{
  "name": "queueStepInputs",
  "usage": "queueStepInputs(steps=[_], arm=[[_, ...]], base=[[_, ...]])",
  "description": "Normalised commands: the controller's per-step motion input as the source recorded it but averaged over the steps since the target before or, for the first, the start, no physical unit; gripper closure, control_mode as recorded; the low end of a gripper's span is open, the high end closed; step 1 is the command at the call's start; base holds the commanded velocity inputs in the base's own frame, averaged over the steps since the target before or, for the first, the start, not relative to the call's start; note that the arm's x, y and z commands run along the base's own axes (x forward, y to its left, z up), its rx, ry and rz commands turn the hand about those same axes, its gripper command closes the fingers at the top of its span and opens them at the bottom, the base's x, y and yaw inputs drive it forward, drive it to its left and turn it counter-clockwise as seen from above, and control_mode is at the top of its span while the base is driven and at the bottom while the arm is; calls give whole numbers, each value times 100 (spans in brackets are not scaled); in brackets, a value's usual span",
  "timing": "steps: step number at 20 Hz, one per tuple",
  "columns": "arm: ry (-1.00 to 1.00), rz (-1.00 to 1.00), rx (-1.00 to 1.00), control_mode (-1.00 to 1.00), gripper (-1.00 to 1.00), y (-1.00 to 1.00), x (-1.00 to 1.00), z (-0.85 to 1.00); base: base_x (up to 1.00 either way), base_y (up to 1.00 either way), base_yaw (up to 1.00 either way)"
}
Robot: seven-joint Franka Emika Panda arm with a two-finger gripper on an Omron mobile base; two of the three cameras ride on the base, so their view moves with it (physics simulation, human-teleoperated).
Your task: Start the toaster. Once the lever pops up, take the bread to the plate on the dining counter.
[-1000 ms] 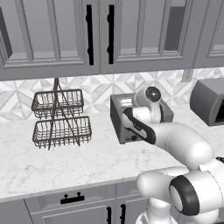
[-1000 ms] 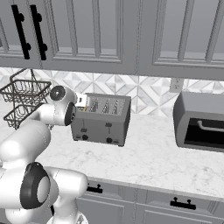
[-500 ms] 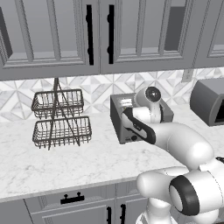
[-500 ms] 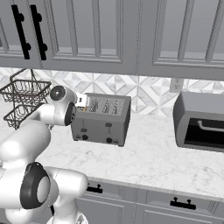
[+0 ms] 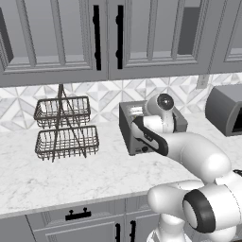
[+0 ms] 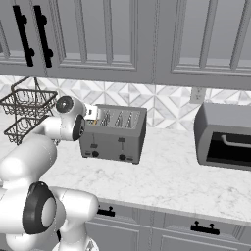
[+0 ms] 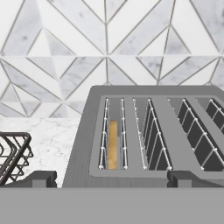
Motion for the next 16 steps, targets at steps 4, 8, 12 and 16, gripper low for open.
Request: queueStepInputs(steps=[4, 8, 12, 16], arm=[[0, 0, 0, -100, -100, 0, 0, 0], [0, 0, 0, -100, -100, 0, 0, 0], [0, 0, 0, -100, -100, 0, 0, 0], [0, 0, 0, -100, -100, 0, 0, 0]], base=[[0, 0, 0], [0, 0, 0], [0, 0, 0], [0, 0, 0]])
